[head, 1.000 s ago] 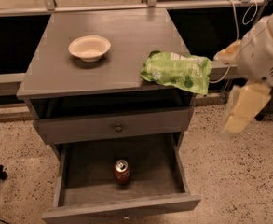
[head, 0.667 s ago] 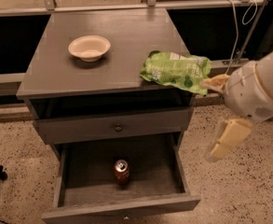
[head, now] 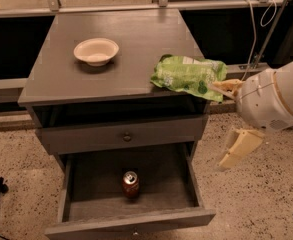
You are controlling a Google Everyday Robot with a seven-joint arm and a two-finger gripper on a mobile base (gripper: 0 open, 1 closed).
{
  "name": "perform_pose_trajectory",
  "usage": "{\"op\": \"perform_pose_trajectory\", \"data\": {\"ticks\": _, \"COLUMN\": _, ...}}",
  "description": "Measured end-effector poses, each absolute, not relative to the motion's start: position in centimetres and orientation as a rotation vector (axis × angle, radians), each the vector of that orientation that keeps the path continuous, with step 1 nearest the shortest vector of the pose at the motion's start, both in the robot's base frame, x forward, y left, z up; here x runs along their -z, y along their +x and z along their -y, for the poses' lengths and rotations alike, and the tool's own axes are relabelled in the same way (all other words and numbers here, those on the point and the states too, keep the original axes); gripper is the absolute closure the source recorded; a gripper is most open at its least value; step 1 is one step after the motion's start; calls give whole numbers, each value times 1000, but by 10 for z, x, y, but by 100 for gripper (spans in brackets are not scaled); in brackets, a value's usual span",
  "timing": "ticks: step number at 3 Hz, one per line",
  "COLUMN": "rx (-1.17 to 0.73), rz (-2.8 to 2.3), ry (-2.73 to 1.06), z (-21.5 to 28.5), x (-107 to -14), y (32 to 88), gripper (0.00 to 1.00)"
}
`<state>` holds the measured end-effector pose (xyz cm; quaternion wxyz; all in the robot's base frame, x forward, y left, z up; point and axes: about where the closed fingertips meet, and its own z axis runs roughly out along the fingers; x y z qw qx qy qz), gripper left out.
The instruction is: Pick coke can from middle drawer and place on counter
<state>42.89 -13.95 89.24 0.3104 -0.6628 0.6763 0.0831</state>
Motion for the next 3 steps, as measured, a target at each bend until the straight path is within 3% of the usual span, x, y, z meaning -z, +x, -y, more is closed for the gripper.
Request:
{"op": "perform_pose_trajectory", "data": {"ticks": 1, "rx": -459, "rz": -1629, "ry": -1714, "z": 89, "x": -819, "y": 432, "gripper": 0}}
{"op": "perform_pose_trajectory", "data": {"ticks": 2, "rx": -654, "rz": -1398, "ry": -1610, "z": 7, "x": -782, "y": 450, "gripper": 0}}
{"op": "perform_pose_trajectory", "data": {"ticks": 3, "rx": -751, "rz": -1117, "ry": -1511, "z": -30, "x": -773, "y": 468, "gripper": 0}}
